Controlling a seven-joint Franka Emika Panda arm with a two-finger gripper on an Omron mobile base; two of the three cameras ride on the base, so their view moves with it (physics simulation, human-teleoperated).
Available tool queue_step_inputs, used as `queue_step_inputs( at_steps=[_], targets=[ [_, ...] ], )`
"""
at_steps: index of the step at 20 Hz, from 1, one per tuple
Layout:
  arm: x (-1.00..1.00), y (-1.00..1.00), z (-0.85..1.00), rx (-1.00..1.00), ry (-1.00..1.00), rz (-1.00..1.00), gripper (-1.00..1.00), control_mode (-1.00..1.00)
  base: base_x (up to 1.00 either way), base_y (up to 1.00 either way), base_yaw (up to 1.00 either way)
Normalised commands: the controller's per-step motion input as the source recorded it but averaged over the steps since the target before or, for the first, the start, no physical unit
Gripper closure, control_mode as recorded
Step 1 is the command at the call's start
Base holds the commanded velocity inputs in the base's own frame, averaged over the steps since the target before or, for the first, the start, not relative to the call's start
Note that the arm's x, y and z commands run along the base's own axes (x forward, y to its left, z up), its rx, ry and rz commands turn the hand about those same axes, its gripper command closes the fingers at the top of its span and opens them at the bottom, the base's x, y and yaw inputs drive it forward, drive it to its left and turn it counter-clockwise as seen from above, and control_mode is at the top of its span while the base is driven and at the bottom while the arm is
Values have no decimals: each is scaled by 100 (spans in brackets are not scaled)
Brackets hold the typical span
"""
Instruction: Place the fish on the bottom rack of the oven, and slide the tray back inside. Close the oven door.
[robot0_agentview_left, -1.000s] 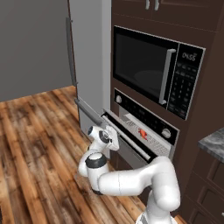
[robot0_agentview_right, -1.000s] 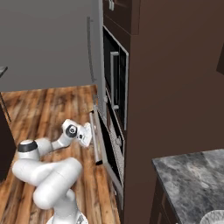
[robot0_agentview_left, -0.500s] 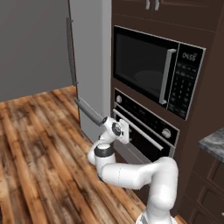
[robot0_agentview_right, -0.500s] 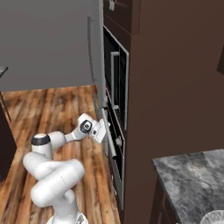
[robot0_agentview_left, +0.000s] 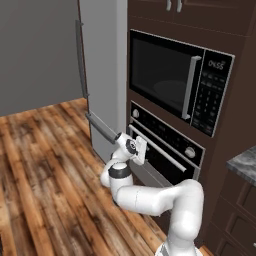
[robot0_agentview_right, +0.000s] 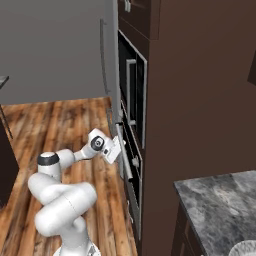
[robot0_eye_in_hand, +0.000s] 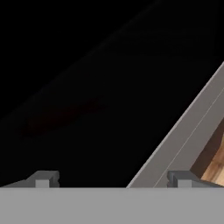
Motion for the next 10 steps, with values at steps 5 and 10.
queue_step_inputs(
  at_steps=[5, 10],
  targets=[
    [-18, -100, -37, 1, 1, -11, -100, -100, 0, 0, 0],
    [-18, -73, -18, 3, 0, -3, -100, -100, 0, 0, 0]
  ],
)
